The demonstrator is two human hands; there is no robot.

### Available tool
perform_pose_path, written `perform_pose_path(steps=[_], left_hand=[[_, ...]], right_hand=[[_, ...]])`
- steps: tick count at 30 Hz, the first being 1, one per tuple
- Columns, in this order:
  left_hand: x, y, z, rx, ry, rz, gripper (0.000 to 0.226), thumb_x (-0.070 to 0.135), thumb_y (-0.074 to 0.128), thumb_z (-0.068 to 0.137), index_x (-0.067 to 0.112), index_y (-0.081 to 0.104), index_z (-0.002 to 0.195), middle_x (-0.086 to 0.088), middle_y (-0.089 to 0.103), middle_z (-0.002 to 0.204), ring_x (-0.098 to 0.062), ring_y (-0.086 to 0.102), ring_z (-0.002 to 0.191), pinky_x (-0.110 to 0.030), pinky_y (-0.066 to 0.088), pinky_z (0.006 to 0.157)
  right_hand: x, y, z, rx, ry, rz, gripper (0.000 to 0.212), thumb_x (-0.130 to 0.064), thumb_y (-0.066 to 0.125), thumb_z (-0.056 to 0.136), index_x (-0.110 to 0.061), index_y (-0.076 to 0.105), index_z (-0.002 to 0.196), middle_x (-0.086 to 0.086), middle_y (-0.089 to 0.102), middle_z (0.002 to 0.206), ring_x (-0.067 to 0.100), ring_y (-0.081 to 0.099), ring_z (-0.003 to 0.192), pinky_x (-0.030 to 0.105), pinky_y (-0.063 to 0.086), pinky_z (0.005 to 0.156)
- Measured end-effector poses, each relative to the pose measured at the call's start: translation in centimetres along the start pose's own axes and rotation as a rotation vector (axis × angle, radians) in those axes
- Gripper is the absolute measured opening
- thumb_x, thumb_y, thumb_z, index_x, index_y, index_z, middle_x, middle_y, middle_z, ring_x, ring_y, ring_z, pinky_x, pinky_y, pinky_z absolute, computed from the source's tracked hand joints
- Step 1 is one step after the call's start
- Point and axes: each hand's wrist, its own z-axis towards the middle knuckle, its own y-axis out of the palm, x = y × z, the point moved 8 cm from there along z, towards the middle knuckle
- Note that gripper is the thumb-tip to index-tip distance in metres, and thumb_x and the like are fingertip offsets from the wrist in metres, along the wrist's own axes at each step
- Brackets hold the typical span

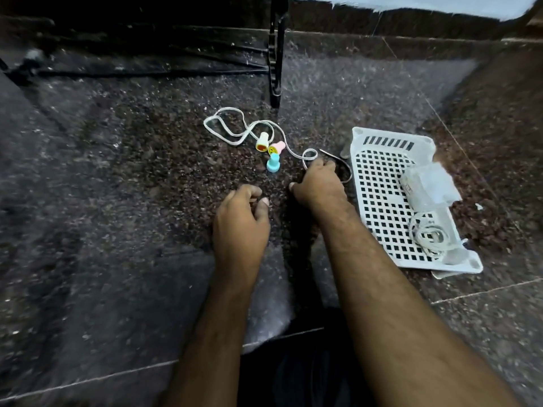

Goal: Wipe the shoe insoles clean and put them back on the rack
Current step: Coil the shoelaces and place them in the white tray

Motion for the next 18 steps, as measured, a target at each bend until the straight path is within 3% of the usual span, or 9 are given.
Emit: perform_pose_path(steps=[6, 9, 12, 15, 18], left_hand=[[-0.7, 1.3, -0.1, -0.047, 0.000, -0.050, 0.012, 0.019, 0.068, 0.089, 0.019, 0.070, 0.101, 0.002, 0.072, 0.097, -0.019, 0.067, 0.088, -0.041, 0.055, 0.081], [-0.1, 0.8, -0.4, -0.036, 0.003, -0.056, 0.015, 0.019, 0.067, 0.089, 0.020, 0.069, 0.105, 0.004, 0.071, 0.100, -0.018, 0.067, 0.091, -0.039, 0.055, 0.083], [1.0, -0.3, -1.0, -0.024, 0.026, -0.087, 0.023, 0.018, 0.066, 0.090, 0.020, 0.066, 0.113, 0.004, 0.070, 0.103, -0.017, 0.066, 0.092, -0.039, 0.054, 0.084], [2.2, -2.3, -2.0, 0.005, 0.056, -0.096, 0.035, 0.017, 0.068, 0.090, 0.019, 0.059, 0.124, 0.004, 0.067, 0.103, -0.017, 0.065, 0.090, -0.040, 0.054, 0.084], [3.0, -5.2, -2.6, 0.039, 0.060, -0.073, 0.046, 0.019, 0.068, 0.091, 0.021, 0.051, 0.133, 0.006, 0.066, 0.103, -0.017, 0.065, 0.089, -0.041, 0.055, 0.080]], right_hand=[[-0.3, -0.6, 0.3, 0.034, 0.013, -0.037, 0.036, -0.025, 0.057, 0.090, -0.007, 0.061, 0.121, 0.018, 0.061, 0.126, 0.034, 0.059, 0.115, 0.043, 0.052, 0.093], [-1.4, -3.9, -1.0, 0.219, -0.007, 0.032, 0.026, -0.025, 0.056, 0.092, -0.009, 0.061, 0.112, 0.016, 0.066, 0.114, 0.035, 0.062, 0.111, 0.041, 0.051, 0.090], [-4.4, -8.1, -3.2, 0.433, -0.231, 0.366, 0.012, -0.032, 0.058, 0.092, -0.020, 0.059, 0.092, 0.003, 0.071, 0.089, 0.029, 0.065, 0.088, 0.039, 0.055, 0.079], [-7.7, -9.6, -5.5, 0.339, -0.527, 0.646, 0.010, -0.035, 0.066, 0.088, -0.028, 0.059, 0.084, -0.014, 0.073, 0.094, 0.013, 0.067, 0.091, 0.039, 0.054, 0.085], [-10.1, -8.3, -8.0, 0.054, -0.704, 0.696, 0.009, -0.026, 0.073, 0.087, -0.026, 0.065, 0.083, -0.018, 0.073, 0.106, -0.001, 0.067, 0.097, 0.029, 0.053, 0.090]])
